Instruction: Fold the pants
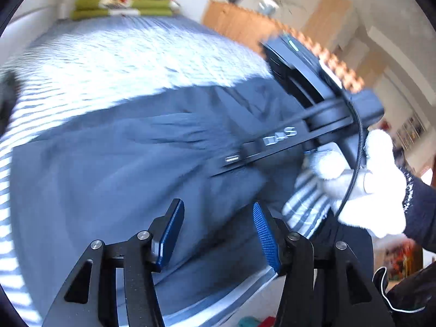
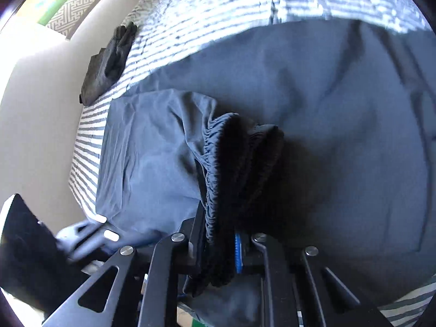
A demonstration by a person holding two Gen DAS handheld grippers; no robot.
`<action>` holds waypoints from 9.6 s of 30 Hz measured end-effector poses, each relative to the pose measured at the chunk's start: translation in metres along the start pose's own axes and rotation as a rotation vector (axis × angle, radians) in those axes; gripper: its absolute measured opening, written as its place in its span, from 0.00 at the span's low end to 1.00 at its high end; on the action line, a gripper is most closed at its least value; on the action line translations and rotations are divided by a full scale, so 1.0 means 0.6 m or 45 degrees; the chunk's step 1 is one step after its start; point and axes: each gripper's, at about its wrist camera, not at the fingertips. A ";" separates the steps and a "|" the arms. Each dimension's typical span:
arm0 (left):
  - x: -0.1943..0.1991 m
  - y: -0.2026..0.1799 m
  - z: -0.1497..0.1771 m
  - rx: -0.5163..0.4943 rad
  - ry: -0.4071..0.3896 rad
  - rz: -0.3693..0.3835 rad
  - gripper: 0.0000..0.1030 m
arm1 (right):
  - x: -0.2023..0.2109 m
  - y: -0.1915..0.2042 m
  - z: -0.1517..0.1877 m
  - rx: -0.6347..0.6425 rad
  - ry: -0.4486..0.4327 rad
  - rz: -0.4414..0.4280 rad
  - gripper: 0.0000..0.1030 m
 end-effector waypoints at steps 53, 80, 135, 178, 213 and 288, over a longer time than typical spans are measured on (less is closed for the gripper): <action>-0.084 -0.024 0.046 -0.125 0.152 -0.027 0.55 | 0.216 -0.139 -0.116 0.210 -0.318 0.571 0.35; 0.045 0.093 0.112 0.237 0.015 -0.234 0.56 | -0.126 0.033 -0.164 0.358 -0.089 0.537 0.38; 0.075 0.117 0.113 0.541 -0.232 -0.152 0.05 | -0.140 0.262 -0.070 0.421 0.134 0.221 0.02; -0.274 -0.237 -0.032 0.186 0.001 0.190 0.05 | 0.159 -0.240 -0.142 -0.119 -0.170 0.105 0.02; -0.086 -0.077 0.010 0.189 -0.005 -0.091 0.38 | 0.157 -0.162 -0.036 0.123 -0.237 0.301 0.26; -0.329 0.058 -0.076 0.490 0.193 -0.114 0.19 | 0.063 -0.266 -0.140 0.203 -0.086 0.002 0.28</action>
Point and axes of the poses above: each gripper's, at about its wrist camera, not at the fingertips, and x roughly against the way its jaws point, y to its left, z to its underside, and after that the axes turned 15 degrees about -y, right-handed
